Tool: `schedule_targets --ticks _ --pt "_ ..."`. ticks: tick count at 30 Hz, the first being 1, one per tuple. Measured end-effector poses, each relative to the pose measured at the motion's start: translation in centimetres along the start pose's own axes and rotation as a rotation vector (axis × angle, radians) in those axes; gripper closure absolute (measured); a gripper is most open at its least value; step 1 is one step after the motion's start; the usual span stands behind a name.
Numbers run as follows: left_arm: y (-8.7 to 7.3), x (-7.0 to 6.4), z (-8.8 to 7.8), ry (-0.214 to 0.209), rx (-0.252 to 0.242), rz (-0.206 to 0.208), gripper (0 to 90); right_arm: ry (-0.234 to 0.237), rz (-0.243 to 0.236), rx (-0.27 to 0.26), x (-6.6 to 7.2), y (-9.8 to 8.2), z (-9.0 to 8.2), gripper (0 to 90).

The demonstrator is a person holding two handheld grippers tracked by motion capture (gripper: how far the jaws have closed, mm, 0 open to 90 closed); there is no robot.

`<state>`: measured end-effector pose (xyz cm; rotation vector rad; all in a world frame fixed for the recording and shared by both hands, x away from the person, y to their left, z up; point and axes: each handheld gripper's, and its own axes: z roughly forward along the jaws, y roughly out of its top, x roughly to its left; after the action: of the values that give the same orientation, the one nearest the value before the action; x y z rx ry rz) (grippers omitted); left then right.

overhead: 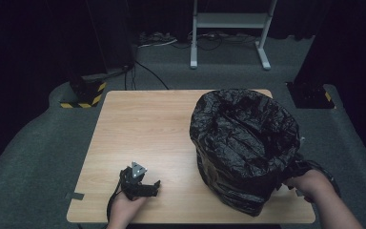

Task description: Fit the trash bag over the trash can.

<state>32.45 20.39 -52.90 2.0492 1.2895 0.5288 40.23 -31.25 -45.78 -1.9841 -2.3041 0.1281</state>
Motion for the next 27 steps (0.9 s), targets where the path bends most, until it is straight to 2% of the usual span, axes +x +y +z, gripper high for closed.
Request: schedule_targets --ticks 2,3,7,9,14,19,22,23,26,27 --pt "-0.1 0.0 -0.1 0.000 -0.001 0.000 0.1 -0.017 0.011 -0.004 -0.2 -0.3 -1.7 17.7" --pt "-0.1 0.0 -0.1 0.000 -0.001 0.000 0.1 -0.033 0.008 -0.012 -0.7 -0.6 -3.3 18.1" --pt "-0.1 0.0 -0.1 0.000 -0.001 0.001 0.2 -0.034 0.030 -0.045 -1.5 -1.3 -8.1 18.5" --pt "-0.1 0.0 -0.1 0.000 -0.001 0.001 0.1 -0.039 0.040 -0.064 -1.6 -1.7 -11.0 18.9" --pt "-0.1 0.0 -0.1 0.000 -0.001 0.002 0.1 -0.043 0.043 -0.090 -1.0 -2.1 -16.7 20.5" --pt "-0.1 0.0 -0.1 0.001 -0.002 0.001 0.2 -0.088 0.029 -0.131 0.7 -1.9 -21.7 20.8" --pt "-0.1 0.0 -0.1 0.001 -0.001 0.001 0.1 -0.107 0.010 -0.156 2.1 -1.7 -24.0 20.8" --pt "-0.1 0.0 -0.1 0.001 -0.002 0.001 0.2 -0.111 -0.003 -0.168 3.0 -1.5 -25.0 20.8" --pt "-0.1 0.0 -0.1 0.001 -0.002 0.001 0.1 -0.119 -0.026 -0.178 4.7 -1.1 -26.2 20.7" --pt "-0.1 0.0 -0.1 0.001 -0.002 0.001 0.2 -0.125 -0.038 -0.180 5.7 -0.9 -26.7 20.5"
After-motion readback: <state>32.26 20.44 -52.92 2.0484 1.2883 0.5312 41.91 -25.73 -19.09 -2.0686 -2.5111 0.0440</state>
